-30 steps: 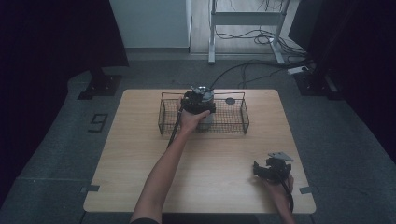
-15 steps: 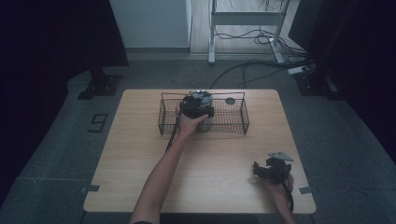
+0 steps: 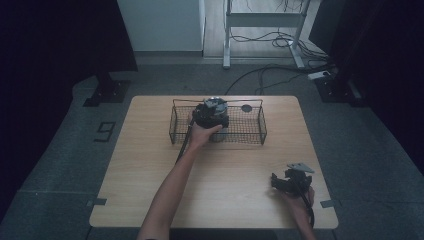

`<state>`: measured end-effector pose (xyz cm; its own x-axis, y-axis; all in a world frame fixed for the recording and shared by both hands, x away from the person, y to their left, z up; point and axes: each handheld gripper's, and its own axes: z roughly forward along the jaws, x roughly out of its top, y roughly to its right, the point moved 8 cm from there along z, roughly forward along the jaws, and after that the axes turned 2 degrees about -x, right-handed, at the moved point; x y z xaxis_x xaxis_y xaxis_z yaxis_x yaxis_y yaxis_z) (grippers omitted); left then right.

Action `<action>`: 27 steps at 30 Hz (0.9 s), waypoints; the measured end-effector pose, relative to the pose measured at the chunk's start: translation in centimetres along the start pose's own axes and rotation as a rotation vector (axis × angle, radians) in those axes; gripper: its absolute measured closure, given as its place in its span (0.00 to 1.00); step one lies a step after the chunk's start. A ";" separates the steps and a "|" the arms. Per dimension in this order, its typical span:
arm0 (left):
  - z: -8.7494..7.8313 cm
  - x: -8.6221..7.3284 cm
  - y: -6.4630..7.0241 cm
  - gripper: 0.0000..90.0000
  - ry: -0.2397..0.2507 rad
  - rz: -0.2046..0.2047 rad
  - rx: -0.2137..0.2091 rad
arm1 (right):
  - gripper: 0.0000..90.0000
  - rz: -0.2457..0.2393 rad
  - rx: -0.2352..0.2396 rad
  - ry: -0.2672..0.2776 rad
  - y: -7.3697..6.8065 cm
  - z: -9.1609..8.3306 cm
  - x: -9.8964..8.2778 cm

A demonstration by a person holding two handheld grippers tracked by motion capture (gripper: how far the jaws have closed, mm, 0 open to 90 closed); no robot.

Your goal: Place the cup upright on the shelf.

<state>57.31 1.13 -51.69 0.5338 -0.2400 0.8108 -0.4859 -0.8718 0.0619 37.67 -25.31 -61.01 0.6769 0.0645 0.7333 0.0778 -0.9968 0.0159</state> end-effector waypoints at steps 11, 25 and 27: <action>-1.1 1.0 -0.2 0.00 0.029 -0.033 -0.031 | 0.10 -0.001 0.000 0.000 0.0 0.0 0.0; -4.6 2.5 0.2 0.00 0.112 0.018 -0.031 | 0.10 -0.002 -0.001 0.000 0.0 0.0 0.0; -5.3 2.5 0.3 0.01 0.115 0.031 -0.030 | 0.10 -0.002 -0.001 0.000 0.0 0.0 0.0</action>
<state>54.85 2.48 -46.57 0.4362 -0.2143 0.8740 -0.5224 -0.8511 0.0521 37.68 -25.31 -61.00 0.6763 0.0665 0.7336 0.0782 -0.9968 0.0182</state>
